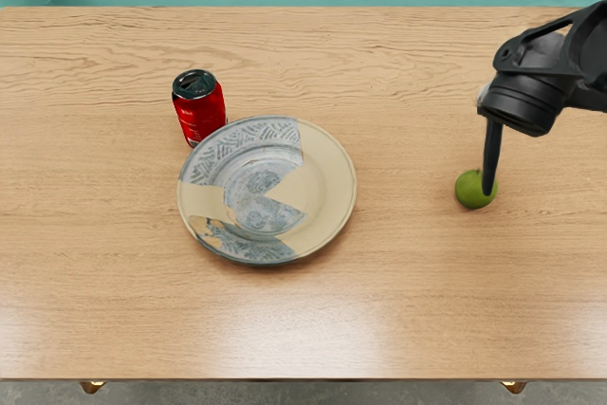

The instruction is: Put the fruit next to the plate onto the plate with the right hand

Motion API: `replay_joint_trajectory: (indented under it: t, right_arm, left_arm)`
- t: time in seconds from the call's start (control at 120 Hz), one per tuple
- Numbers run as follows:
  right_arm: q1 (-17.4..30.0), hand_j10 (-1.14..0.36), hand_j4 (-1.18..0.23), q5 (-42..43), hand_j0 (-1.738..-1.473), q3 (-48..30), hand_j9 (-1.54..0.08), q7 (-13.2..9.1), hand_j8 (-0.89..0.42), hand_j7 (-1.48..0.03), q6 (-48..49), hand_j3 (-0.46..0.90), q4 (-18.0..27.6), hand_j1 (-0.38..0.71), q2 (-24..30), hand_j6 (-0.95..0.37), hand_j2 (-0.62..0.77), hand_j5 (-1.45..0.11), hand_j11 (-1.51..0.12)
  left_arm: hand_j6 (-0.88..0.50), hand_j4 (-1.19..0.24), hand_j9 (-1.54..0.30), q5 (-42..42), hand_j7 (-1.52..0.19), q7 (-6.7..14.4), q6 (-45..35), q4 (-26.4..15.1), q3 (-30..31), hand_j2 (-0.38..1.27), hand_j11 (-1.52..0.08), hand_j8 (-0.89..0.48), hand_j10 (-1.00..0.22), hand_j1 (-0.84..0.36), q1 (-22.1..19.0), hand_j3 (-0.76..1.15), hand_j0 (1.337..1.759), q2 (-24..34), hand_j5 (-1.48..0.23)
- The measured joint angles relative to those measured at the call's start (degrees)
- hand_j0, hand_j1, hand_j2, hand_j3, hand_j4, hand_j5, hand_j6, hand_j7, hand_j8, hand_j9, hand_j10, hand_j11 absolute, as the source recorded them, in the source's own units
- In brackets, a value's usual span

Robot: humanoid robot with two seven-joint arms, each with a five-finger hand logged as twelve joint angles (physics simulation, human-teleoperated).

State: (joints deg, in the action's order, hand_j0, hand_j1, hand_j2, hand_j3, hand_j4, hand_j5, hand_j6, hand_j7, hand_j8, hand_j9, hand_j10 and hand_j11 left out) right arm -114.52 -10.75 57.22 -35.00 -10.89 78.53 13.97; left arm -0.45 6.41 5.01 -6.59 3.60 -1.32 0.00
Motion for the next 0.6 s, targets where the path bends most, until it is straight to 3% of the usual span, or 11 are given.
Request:
replay_joint_trajectory:
  t: [0.242, 0.6]
  right_arm:
    - [6.39, -0.09, -0.09, 1.26, -1.658, -2.78, -0.12, 0.00, -0.09, -0.12, -4.69, 0.00, -1.24, -0.24, -0.71, -0.09, -0.02, -0.12, -0.12]
    - [11.65, -0.13, -0.13, 2.78, -1.658, -3.40, -0.16, 0.00, -0.13, -0.16, -11.35, 0.00, -2.96, -0.20, -0.82, -0.13, -0.02, -0.16, -0.16]
  left_arm:
    - [-0.01, -0.01, -0.01, 0.00, -0.01, 0.00, 0.00, 0.00, 0.00, 0.00, -0.01, -0.01, -0.01, 0.34, 0.00, 0.00, 1.658, 0.00, -0.01]
    - [-0.01, -0.01, -0.01, 0.01, -0.01, 0.01, 0.00, 0.00, 0.00, 0.00, -0.01, -0.01, -0.01, 0.34, 0.00, 0.00, 1.658, 0.00, -0.01]
